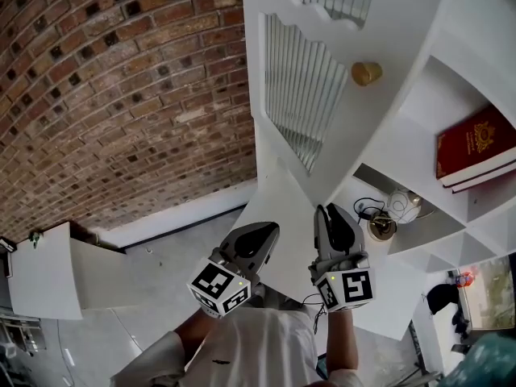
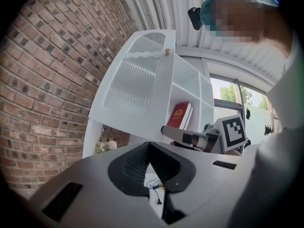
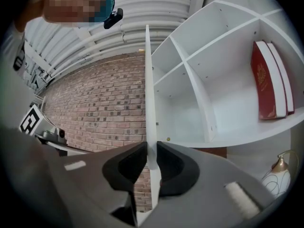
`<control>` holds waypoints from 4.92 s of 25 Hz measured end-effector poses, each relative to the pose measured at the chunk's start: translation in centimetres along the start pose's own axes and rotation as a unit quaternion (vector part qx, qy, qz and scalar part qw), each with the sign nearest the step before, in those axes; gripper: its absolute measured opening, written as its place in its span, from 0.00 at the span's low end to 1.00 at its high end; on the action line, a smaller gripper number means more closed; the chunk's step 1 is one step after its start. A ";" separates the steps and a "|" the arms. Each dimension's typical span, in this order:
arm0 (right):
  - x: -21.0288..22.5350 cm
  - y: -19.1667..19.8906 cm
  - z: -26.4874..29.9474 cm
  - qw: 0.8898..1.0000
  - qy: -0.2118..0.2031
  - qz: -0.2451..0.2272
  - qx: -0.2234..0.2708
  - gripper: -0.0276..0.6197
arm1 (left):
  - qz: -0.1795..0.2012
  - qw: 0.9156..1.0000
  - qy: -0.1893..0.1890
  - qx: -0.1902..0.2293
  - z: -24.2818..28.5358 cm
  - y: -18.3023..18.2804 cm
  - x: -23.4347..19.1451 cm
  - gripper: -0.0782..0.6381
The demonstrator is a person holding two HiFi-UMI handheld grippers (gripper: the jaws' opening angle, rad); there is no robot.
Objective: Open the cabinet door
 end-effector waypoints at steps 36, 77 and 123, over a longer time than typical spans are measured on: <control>-9.4 0.5 0.5 0.987 -0.160 0.029 -0.011 0.15 | -0.004 0.991 -0.129 0.029 -5.7 -1.0 -1.6 0.12; -17.0 1.6 3.6 0.968 -0.248 0.037 -0.011 0.14 | -0.002 0.977 -0.207 0.050 -11.3 -2.1 -5.0 0.12; -24.3 4.0 10.3 0.962 -0.271 0.034 -0.004 0.07 | 0.001 0.971 -0.232 0.057 -15.1 -3.0 -10.3 0.12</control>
Point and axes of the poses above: the fingertips, and each gripper's own axes: z forward along the fingers, x to its right, y out of its underside, the point moved 1 cm from there along -z, backward along the fingers, and after that the axes turned 5 degrees about x, right-handed, at the moved point
